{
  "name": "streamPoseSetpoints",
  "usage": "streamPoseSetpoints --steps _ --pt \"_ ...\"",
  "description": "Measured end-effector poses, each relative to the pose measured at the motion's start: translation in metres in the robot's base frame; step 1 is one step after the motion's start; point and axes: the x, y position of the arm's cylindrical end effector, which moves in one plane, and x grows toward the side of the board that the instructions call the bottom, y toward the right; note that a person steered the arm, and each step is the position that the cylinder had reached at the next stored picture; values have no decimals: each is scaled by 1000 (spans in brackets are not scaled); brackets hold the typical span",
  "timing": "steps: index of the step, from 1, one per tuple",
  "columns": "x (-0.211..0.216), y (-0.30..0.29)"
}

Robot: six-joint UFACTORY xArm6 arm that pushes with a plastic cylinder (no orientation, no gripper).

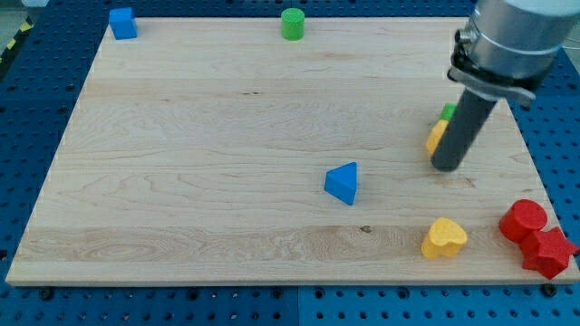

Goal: Place the yellow hexagon above the green star

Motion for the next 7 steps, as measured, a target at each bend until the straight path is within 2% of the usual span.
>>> streamPoseSetpoints --steps 1,2,4,7 --pt "-27 1" --pt "-27 1" --pt "-79 3" --pt "-113 3"
